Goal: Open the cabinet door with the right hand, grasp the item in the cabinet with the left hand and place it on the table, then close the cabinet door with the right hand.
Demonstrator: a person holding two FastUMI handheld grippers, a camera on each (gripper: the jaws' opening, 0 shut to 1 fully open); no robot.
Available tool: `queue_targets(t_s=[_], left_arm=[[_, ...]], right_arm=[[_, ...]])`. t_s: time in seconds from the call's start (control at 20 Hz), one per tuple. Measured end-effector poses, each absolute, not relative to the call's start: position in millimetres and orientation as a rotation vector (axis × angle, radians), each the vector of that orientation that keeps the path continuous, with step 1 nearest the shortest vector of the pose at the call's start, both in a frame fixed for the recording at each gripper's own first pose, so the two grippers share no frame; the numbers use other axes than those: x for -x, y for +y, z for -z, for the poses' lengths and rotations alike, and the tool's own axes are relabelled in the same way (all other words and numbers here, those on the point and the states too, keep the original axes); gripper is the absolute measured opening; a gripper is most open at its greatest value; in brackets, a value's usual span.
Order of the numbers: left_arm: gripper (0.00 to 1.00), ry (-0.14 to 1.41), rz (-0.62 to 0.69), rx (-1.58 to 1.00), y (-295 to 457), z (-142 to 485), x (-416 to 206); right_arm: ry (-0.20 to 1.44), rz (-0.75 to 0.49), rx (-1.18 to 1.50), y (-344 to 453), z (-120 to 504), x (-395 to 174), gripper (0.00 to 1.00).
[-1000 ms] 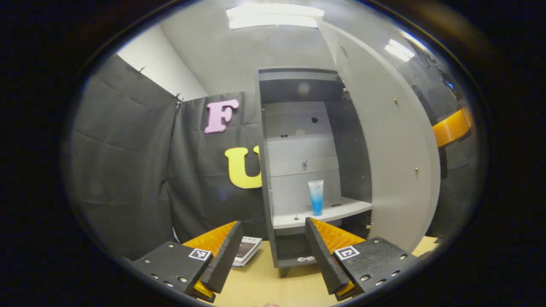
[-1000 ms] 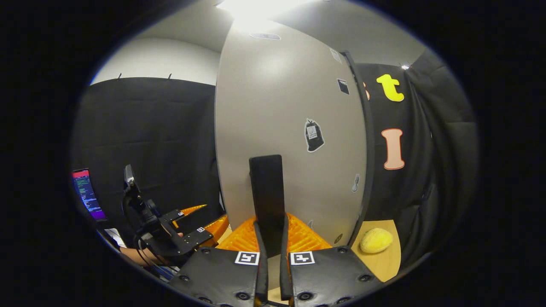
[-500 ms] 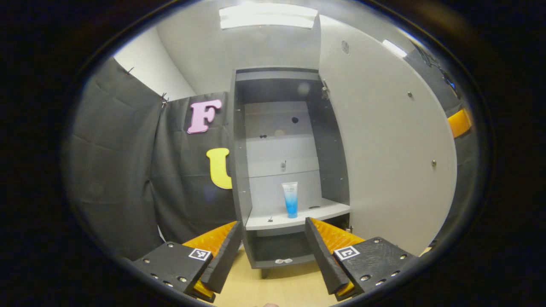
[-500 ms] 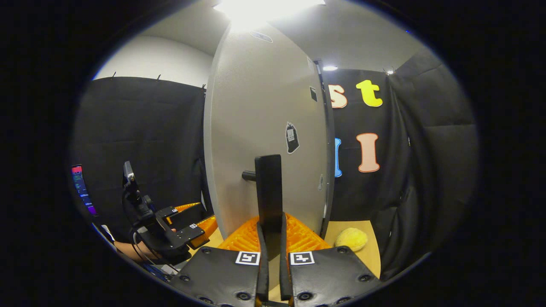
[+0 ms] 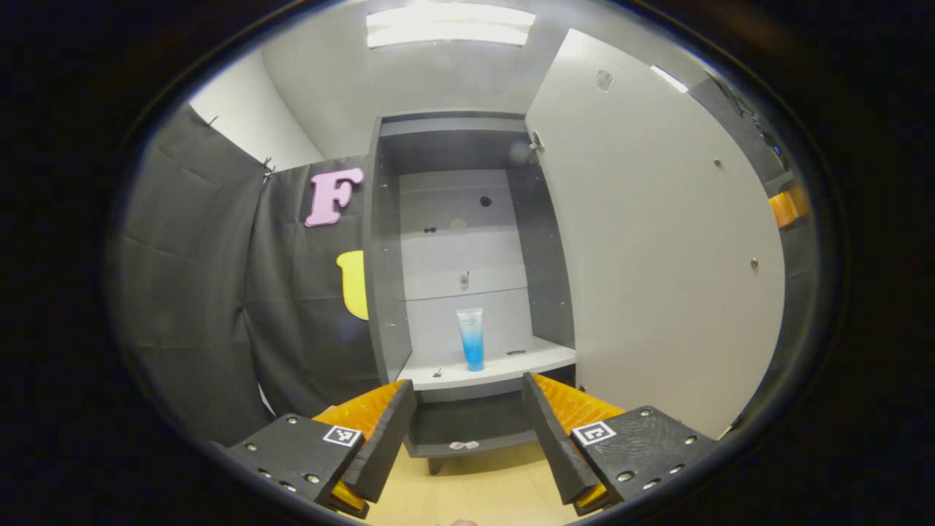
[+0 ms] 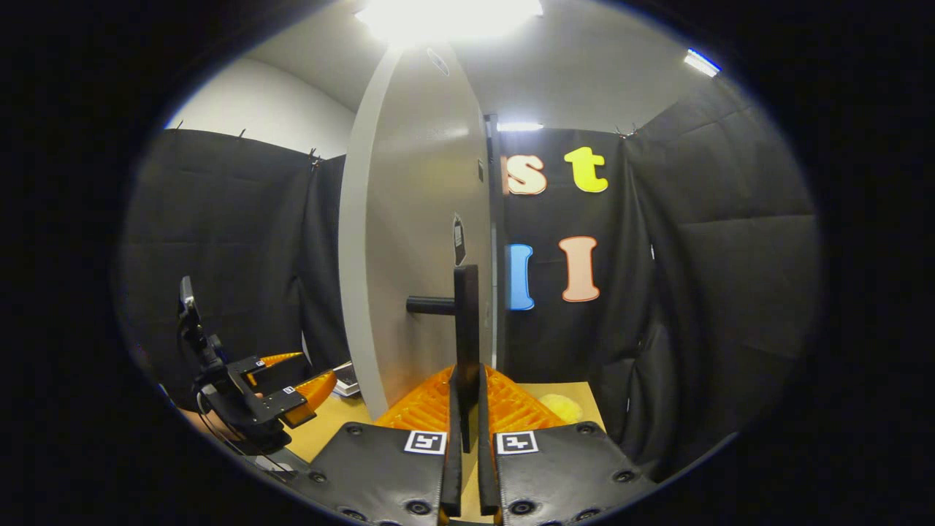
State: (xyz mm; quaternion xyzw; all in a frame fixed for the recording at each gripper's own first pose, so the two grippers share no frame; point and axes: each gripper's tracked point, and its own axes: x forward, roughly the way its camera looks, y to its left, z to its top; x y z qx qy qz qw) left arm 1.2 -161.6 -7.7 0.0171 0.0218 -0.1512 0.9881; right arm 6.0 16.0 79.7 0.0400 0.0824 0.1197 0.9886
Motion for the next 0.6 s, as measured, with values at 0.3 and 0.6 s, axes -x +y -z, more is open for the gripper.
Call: queue_targets(t_s=[0.3,0.6], left_arm=[[0.89,0.044,0.310,-0.048,-185.3,2.7,-6.8],[0.89,0.033,0.280,-0.060,-207.7,-8.4,-17.6]], right_arm=[[0.169,-0.297,-0.250,21.7,-79.8,18.4,0.14],[0.120,-0.267,-0.106,-10.9,-83.0,63.3,0.14]])
